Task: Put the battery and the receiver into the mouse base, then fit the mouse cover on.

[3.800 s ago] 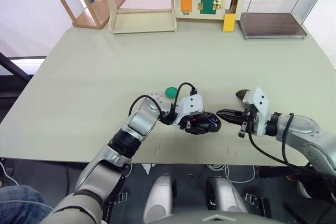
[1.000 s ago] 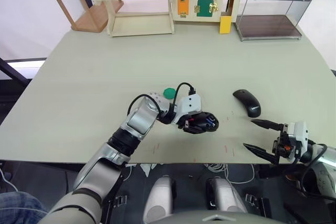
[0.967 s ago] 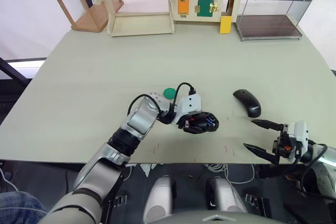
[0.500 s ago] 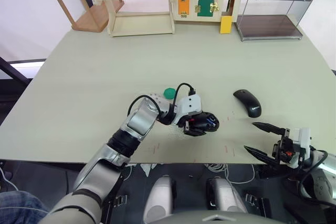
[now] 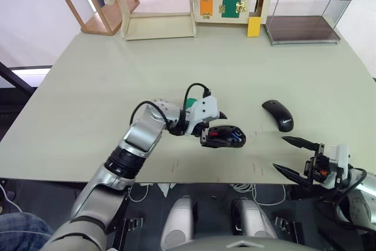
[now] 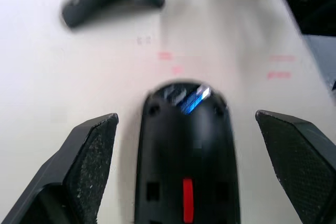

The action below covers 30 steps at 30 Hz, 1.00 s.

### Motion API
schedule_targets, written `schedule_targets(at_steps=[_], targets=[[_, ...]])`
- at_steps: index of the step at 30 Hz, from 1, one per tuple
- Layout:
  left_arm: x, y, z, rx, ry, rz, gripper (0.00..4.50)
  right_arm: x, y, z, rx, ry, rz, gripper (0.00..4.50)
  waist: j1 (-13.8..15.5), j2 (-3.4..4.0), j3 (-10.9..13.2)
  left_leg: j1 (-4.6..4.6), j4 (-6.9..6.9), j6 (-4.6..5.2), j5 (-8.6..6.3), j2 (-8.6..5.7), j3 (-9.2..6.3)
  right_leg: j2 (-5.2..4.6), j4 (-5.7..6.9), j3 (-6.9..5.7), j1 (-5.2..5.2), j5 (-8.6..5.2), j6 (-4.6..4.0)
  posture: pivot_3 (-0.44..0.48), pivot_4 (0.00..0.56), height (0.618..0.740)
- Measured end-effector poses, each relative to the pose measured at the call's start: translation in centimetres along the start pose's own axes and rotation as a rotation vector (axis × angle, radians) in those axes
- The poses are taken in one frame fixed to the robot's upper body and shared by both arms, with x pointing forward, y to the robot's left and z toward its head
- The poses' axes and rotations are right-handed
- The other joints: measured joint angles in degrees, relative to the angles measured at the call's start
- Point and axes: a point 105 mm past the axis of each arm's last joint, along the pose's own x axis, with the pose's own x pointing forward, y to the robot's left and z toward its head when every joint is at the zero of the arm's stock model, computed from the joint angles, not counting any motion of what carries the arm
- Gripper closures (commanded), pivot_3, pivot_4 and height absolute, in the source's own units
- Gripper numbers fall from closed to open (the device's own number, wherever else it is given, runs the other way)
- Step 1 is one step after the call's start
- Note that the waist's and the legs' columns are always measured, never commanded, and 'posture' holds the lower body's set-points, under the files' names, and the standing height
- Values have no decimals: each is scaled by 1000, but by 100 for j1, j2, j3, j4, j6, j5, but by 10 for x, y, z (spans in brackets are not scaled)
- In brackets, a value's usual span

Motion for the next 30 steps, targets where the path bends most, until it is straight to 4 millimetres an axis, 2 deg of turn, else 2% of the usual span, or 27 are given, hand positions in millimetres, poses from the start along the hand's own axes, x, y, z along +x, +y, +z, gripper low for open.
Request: schedule_targets(at_steps=[3, 6, 13, 16, 22, 24, 30], targets=[[-10, -1, 8, 12, -39, -2, 30, 2, -2, 3, -8, -12, -7, 0, -5, 1, 2, 0, 0, 0, 0, 0, 1, 0, 1, 1, 0, 0, 0, 0, 150, 740], [-30, 3, 13, 17, -88, 30, 30, 5, -9, 8, -9, -36, -35, 0, -18, 4, 3, 3, -1, 0, 0, 2, 0, 0, 1, 2, -1, 0, 0, 0, 150, 740], [-58, -4, 2, -12, -178, 53, 30, 1, -17, 12, -13, -44, -105, 0, 12, 6, 6, -1, -6, 0, 0, 1, 5, -1, 0, 1, -2, 0, -1, 0, 150, 740], [-72, -8, -3, -29, -215, 71, 30, -1, -26, 9, 10, -23, -189, 0, -1, 7, 6, 2, -6, 0, 0, 1, 7, -1, 0, 3, -2, 0, -1, 0, 150, 740], [-81, -21, -16, -83, -223, 57, 30, -4, -47, 6, 13, 31, -346, 0, -9, 9, 7, 0, -6, 0, 0, 3, 12, -1, 2, 8, -8, 0, -1, 0, 150, 740], [-89, -23, -20, -94, -219, 85, 30, -4, -60, 2, 41, 69, -435, 0, -7, 10, 8, 1, -6, 0, 0, 4, 15, -1, 2, 9, -9, 0, -1, 0, 150, 740], [-104, -26, -16, -101, -276, 156, 30, 3, -72, 0, 77, 144, -565, 0, -26, 10, 8, -2, -14, -1, 0, 7, 12, -2, 2, 23, -21, 0, -1, 0, 150, 740]])
